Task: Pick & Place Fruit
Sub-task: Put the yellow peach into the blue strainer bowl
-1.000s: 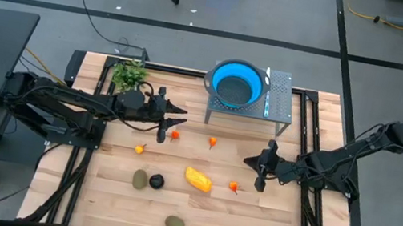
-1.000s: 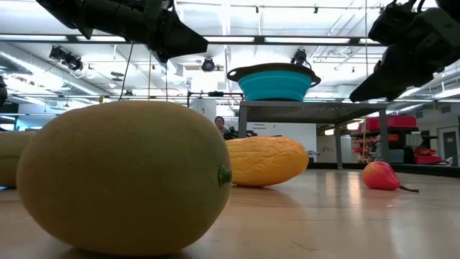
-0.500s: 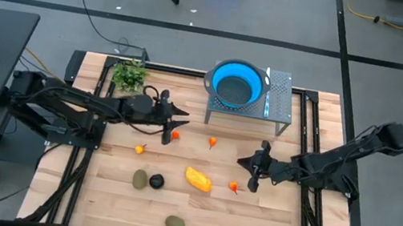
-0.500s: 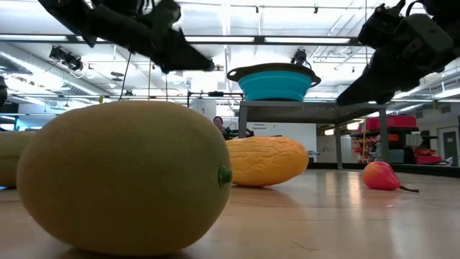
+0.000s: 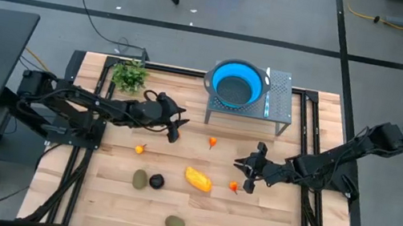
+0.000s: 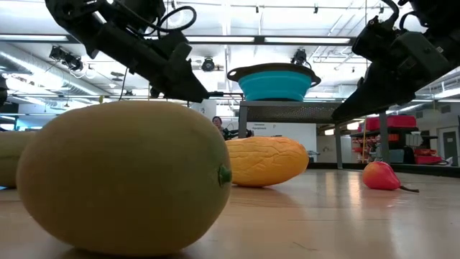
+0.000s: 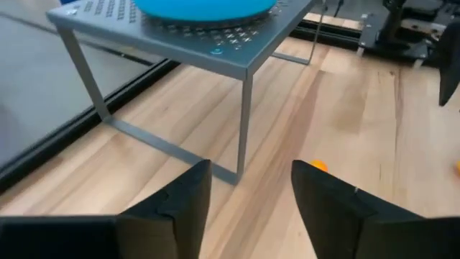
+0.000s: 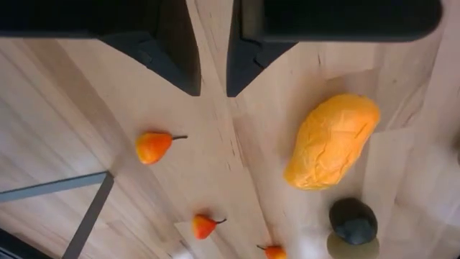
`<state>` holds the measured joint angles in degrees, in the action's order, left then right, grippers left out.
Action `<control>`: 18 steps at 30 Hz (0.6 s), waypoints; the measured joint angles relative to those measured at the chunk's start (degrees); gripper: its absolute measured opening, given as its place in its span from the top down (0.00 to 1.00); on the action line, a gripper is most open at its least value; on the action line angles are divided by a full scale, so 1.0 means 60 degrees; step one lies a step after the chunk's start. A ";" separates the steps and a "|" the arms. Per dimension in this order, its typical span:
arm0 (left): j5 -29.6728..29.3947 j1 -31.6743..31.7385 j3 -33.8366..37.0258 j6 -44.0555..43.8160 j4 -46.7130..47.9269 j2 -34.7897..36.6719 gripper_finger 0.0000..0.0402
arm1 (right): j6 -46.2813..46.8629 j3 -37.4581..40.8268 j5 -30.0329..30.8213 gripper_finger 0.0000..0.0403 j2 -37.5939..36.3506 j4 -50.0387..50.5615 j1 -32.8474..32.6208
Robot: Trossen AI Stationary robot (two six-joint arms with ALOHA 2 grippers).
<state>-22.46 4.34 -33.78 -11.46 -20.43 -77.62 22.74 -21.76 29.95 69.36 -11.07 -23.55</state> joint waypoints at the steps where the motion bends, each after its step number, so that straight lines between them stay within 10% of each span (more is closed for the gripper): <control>1: 0.0000 0.0000 0.0000 -0.0140 0.0045 0.0000 0.47 | -0.0095 0.0000 0.0004 0.79 0.0000 -0.0005 0.0000; 18: -0.1982 -0.0757 0.0000 -0.3996 0.1016 -0.2436 0.42 | -0.1220 -0.0004 0.0826 0.78 0.0004 -0.0472 0.0004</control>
<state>-34.35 -0.20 -33.78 -35.44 -14.34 -92.24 15.42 -21.78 34.91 69.38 -13.90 -23.53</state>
